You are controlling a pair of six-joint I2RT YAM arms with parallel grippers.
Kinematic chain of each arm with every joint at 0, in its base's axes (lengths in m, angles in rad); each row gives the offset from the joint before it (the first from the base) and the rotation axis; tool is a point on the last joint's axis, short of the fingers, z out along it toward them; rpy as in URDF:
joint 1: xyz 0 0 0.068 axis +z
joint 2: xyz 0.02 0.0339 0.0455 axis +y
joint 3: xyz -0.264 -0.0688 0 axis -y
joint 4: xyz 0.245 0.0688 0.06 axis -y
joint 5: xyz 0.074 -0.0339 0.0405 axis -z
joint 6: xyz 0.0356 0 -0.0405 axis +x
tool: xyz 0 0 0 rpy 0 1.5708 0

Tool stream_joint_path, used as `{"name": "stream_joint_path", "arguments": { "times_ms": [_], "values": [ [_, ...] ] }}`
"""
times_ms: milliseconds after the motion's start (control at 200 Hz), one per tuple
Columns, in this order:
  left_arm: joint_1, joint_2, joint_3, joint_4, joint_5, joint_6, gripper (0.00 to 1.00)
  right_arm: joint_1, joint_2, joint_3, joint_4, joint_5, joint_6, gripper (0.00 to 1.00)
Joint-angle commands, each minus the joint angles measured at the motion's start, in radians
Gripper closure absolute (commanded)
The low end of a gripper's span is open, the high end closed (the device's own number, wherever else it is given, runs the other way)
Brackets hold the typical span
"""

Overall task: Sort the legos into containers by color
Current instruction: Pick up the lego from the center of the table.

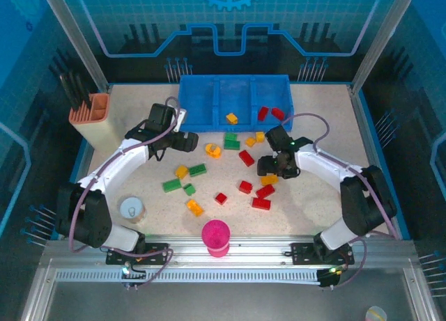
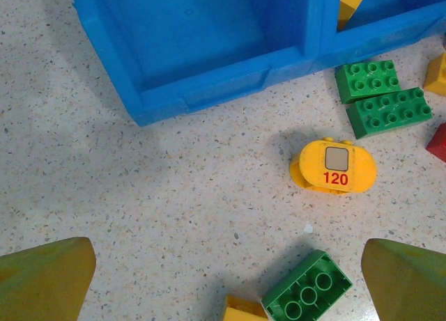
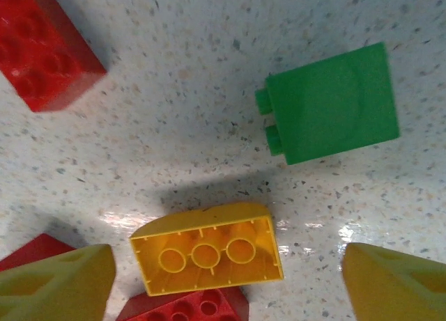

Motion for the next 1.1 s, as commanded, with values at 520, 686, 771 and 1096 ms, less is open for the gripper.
{"name": "stream_joint_path", "arguments": {
  "times_ms": [520,686,771,1096],
  "values": [
    [-0.011,-0.004,0.007,-0.006,-0.007,0.03,0.01,0.064,0.193,0.055,0.0,0.052,-0.102,0.07],
    [-0.011,0.003,0.008,-0.009,-0.01,0.033,0.01,0.084,0.205,0.061,-0.025,0.102,-0.111,0.17],
    [-0.011,0.003,0.008,-0.009,-0.012,0.033,0.01,0.088,0.203,0.063,-0.037,0.11,-0.115,0.24],
    [-0.011,0.001,0.008,-0.011,-0.022,0.05,0.01,0.089,0.182,0.05,-0.106,0.096,-0.158,0.45]
  ]
}}
